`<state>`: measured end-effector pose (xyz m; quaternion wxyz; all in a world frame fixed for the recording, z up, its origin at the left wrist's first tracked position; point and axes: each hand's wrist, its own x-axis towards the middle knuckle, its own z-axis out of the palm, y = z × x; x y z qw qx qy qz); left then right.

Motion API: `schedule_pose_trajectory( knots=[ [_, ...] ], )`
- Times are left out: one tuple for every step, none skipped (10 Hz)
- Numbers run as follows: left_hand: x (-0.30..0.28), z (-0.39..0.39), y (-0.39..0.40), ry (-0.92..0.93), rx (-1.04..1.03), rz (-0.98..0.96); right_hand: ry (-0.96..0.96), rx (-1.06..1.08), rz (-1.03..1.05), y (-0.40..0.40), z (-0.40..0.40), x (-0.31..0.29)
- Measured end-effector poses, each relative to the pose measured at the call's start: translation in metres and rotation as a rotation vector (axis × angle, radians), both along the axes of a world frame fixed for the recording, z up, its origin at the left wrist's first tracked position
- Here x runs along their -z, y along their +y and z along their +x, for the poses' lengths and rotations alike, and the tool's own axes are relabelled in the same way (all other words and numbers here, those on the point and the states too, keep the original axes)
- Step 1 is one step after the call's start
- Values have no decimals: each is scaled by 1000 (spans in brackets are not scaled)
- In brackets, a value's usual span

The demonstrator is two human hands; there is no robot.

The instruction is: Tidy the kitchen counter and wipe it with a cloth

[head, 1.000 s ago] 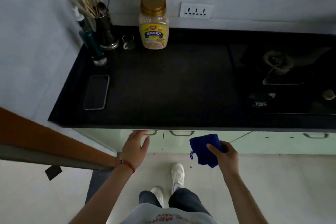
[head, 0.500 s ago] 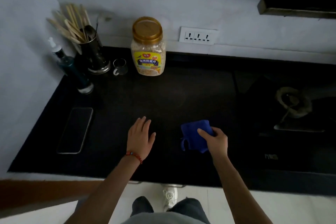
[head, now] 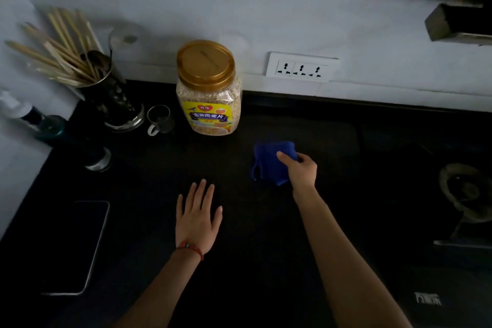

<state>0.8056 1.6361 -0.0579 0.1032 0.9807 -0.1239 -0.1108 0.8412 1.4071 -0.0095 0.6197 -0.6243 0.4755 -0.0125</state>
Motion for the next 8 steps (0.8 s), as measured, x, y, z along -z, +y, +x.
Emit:
schedule_pose_trajectory(
  knots=[
    [2,1,0,0,0,10,-13,26,18,-5,38,2],
    [3,3,1,7,4,20,-39,0,-6,-6,66,3],
    [4,4,1,7,7,33,-4,-84,-159,-7,88,7],
    [5,5,2,9,6,42,133,-269,-477,-10,97,14],
    [5,7,2,18,1,52,248,-364,-658,-16,98,16],
    [4,6,2,21,0,57,265,-431,-674,-16,94,14],
    [5,5,3,-8,9,40,250,-483,-664,-15,84,8],
    [5,5,1,-15,3,16,216,-485,-646,-10,55,0]
  ],
)
